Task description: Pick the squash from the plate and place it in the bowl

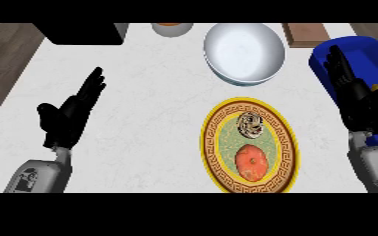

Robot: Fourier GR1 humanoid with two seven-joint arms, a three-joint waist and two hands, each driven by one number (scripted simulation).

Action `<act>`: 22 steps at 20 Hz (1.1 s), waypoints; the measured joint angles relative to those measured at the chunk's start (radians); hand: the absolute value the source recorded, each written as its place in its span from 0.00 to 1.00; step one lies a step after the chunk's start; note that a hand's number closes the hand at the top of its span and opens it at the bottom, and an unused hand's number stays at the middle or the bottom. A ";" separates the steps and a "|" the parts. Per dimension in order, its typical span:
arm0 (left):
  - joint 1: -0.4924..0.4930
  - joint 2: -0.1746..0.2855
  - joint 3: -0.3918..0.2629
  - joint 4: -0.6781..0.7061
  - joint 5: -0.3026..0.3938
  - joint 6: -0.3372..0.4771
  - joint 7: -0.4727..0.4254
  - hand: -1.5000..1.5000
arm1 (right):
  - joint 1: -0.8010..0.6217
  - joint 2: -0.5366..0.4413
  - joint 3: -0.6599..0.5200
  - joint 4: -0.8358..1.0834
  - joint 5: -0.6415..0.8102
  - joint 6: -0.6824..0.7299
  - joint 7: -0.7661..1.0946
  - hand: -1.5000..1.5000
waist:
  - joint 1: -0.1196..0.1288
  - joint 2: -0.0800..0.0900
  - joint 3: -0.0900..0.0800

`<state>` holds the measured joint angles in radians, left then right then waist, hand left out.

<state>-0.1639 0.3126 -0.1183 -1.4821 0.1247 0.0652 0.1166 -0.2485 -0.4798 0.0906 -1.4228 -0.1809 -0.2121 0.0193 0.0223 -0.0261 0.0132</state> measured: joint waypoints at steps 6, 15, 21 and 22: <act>0.026 -0.065 -0.008 -0.038 0.058 -0.014 -0.003 0.50 | 0.137 0.036 0.100 -0.208 0.209 -0.227 0.114 1.00 | -0.056 0.007 -0.015; 0.059 -0.142 -0.045 -0.074 0.125 -0.037 0.013 0.50 | 0.415 0.141 0.245 -0.303 0.621 -0.606 0.220 0.00 | -0.083 0.009 -0.022; 0.063 -0.151 -0.062 -0.084 0.129 -0.050 0.012 0.50 | 0.533 0.145 0.337 -0.312 0.941 -0.560 0.426 0.00 | -0.062 0.021 -0.028; 0.059 -0.152 -0.062 -0.087 0.130 -0.050 0.014 0.50 | 0.544 0.146 0.337 -0.314 0.986 -0.538 0.470 0.00 | -0.061 0.022 -0.029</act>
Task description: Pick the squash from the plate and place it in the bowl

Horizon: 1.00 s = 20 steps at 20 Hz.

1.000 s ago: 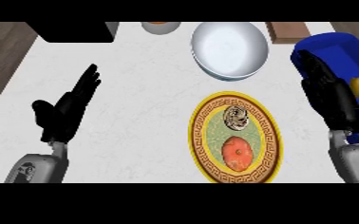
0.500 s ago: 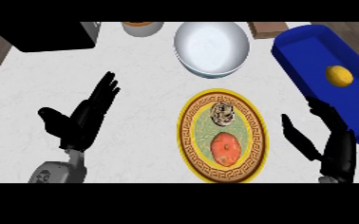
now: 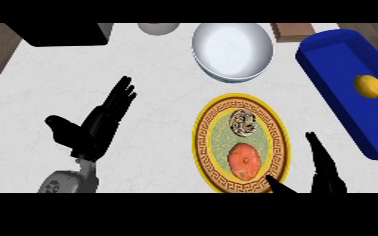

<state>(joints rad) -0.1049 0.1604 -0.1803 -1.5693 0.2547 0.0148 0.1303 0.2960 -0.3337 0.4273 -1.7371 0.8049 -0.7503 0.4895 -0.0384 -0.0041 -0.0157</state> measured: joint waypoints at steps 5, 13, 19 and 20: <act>-0.003 -0.002 -0.005 -0.005 0.000 -0.005 0.000 0.50 | 0.032 0.043 0.012 -0.057 0.174 0.168 0.250 0.00 | 0.015 0.004 -0.002; -0.016 -0.012 -0.022 -0.011 0.004 -0.018 0.016 0.50 | -0.056 0.226 0.079 -0.163 0.362 0.550 0.609 0.00 | 0.050 0.008 0.005; -0.028 -0.017 -0.023 -0.006 0.002 -0.018 0.024 0.50 | -0.140 0.300 0.084 -0.171 0.389 0.706 0.727 0.00 | 0.053 0.009 0.010; -0.031 -0.020 -0.024 -0.003 0.000 -0.016 0.024 0.50 | -0.153 0.305 0.076 -0.171 0.383 0.721 0.735 0.00 | 0.053 0.010 0.010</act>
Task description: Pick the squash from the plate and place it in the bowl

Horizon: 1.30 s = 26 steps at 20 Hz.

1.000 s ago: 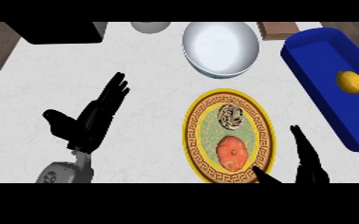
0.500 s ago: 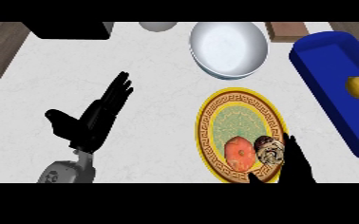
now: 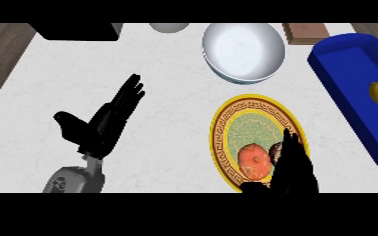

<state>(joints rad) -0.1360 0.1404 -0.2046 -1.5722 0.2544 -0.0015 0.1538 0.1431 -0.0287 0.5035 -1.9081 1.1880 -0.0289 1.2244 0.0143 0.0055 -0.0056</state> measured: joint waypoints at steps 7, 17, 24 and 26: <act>-0.007 -0.016 -0.002 0.008 -0.007 0.012 0.001 0.50 | -0.015 0.014 -0.049 0.022 -0.060 0.092 0.019 0.00 | -0.006 0.000 0.002; 0.009 -0.005 0.017 0.022 0.004 -0.019 -0.017 0.50 | -0.078 0.017 -0.088 0.108 -0.112 0.147 0.027 0.00 | -0.003 -0.002 0.003; 0.010 -0.007 0.017 0.011 -0.002 -0.020 -0.013 0.50 | -0.118 0.015 -0.093 0.172 -0.112 0.136 0.030 0.00 | -0.005 -0.005 0.002; 0.007 -0.007 0.021 0.019 -0.004 -0.020 -0.016 0.50 | -0.129 0.015 -0.093 0.188 -0.111 0.136 0.029 0.00 | -0.006 -0.005 0.002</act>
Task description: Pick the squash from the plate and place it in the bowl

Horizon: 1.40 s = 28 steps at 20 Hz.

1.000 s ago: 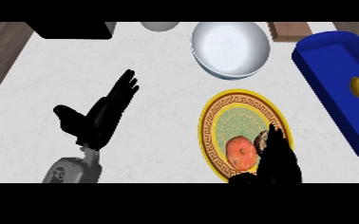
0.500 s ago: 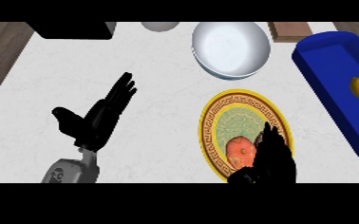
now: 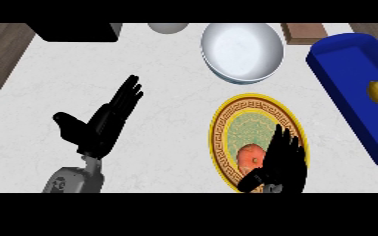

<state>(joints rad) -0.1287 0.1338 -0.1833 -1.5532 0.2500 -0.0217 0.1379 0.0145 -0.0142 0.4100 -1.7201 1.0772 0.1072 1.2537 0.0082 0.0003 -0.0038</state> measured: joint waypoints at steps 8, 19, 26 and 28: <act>0.006 -0.010 -0.001 -0.004 -0.010 0.003 0.000 0.50 | -0.010 0.001 -0.001 0.037 0.009 -0.017 0.001 0.00 | -0.003 -0.004 -0.001; -0.001 -0.014 0.011 -0.009 -0.009 -0.002 0.018 0.50 | -0.027 -0.005 0.021 0.070 0.025 -0.071 -0.002 1.00 | -0.005 -0.009 -0.007; 0.017 -0.019 0.016 0.012 -0.016 -0.019 -0.014 0.50 | -0.053 -0.010 0.035 0.109 0.061 -0.091 -0.043 1.00 | -0.006 -0.014 -0.013; 0.009 -0.025 0.014 0.020 -0.020 -0.019 -0.016 0.50 | -0.062 -0.011 0.035 0.124 0.062 -0.098 -0.052 1.00 | -0.006 -0.015 -0.014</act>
<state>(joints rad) -0.1194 0.1087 -0.1689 -1.5332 0.2302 -0.0408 0.1221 -0.0479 -0.0249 0.4453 -1.5961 1.1394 0.0091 1.2014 0.0025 -0.0148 -0.0178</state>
